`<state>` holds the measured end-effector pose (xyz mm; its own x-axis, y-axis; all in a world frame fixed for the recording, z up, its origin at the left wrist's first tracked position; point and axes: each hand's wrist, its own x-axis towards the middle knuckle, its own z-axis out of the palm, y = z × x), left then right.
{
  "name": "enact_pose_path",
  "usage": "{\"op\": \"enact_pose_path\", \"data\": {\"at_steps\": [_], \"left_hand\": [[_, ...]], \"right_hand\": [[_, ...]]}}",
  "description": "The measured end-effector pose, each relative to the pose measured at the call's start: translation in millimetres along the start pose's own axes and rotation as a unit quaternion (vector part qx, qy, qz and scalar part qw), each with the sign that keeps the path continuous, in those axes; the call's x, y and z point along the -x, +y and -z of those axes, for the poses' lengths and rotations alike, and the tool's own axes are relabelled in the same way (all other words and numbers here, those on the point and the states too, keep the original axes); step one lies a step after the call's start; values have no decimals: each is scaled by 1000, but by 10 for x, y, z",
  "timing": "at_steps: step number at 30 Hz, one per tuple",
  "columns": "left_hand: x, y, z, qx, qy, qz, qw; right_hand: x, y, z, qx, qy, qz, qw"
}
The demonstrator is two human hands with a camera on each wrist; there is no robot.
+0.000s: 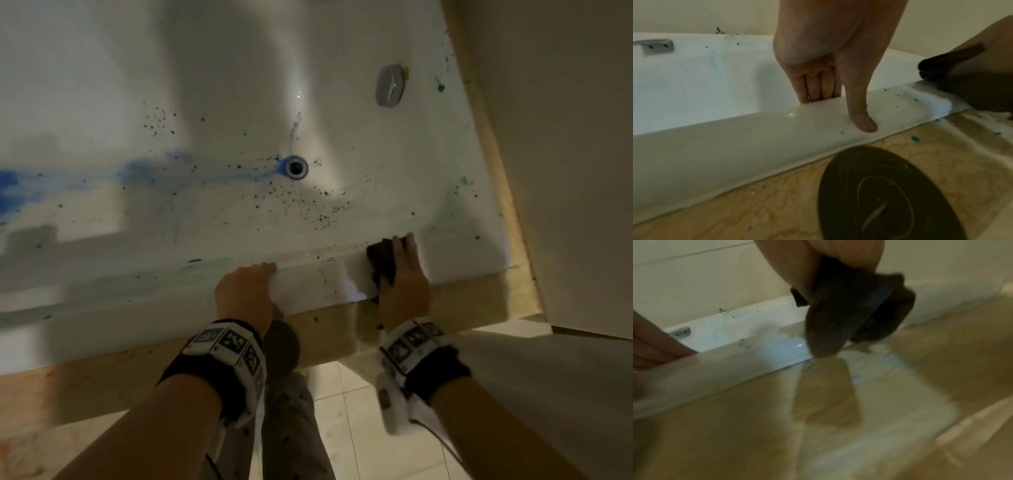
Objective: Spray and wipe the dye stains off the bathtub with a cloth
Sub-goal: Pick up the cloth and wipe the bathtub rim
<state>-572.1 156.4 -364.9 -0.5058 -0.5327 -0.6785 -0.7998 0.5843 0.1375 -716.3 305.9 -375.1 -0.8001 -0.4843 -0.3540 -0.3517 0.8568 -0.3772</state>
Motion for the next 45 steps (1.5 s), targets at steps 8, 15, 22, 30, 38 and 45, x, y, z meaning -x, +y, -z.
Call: {"op": "enact_pose_path", "data": {"at_steps": [8,15,22,30,38,45], "left_hand": [[-20,7,29,-17,6,-12,1000],[-12,-75,3,4,12,-32,999],[4,-107,-4,12,12,-40,999],[-14,-83,-5,8,25,-42,999],[-31,-106,1,12,18,-41,999],[-44,-101,-37,20,24,-44,999]], "right_hand": [[-458,-892,-252,43,-163,128,977],[-826,-744,448,-55,-101,258,959],[-263,-170,-81,175,-187,580,773],[-399,-282,-274,154,-130,514,834],[-776,-646,187,18,-26,366,930],[-93,-65,-238,146,-200,559,792]]}}
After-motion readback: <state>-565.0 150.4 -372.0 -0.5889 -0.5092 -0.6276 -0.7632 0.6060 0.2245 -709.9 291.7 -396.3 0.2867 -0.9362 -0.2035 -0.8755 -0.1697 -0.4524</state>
